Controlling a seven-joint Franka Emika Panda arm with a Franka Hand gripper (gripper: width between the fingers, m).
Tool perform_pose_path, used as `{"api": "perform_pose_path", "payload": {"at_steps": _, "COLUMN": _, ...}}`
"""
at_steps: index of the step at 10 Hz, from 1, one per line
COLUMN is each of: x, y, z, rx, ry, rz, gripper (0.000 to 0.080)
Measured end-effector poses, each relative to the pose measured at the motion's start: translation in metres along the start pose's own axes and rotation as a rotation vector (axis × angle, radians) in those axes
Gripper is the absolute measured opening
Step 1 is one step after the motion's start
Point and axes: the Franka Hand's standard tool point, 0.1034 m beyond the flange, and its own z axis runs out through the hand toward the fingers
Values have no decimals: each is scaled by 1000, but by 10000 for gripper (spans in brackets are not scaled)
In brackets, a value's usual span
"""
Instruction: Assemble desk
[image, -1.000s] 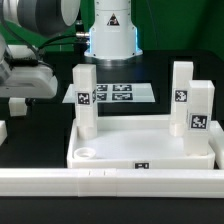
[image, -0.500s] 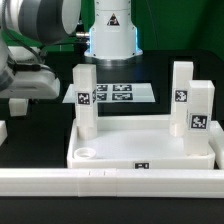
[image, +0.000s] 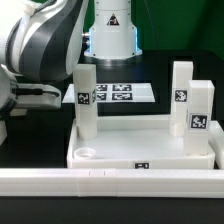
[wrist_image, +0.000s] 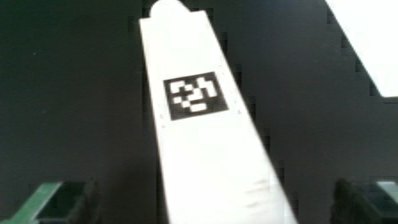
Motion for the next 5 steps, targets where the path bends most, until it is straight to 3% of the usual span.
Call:
{"api": "perform_pose_path", "payload": {"at_steps": 2, "x": 1, "y": 0, "z": 0, "rx": -1, "ry": 2, "rz": 0, "gripper": 649}}
{"api": "perform_pose_path", "payload": {"at_steps": 3, "x": 1, "y": 0, "z": 1, "rx": 0, "ry": 1, "rz": 0, "gripper": 539}}
{"api": "perform_pose_path", "payload": {"at_steps": 4, "x": 1, "y": -1, "z": 2, "rx": 0, "ry": 0, "rz": 0, "gripper": 539}}
{"api": "perform_pose_path", "payload": {"at_steps": 5, "x": 1, "y": -1, "z": 2, "rx": 0, "ry": 0, "rz": 0, "gripper": 363}}
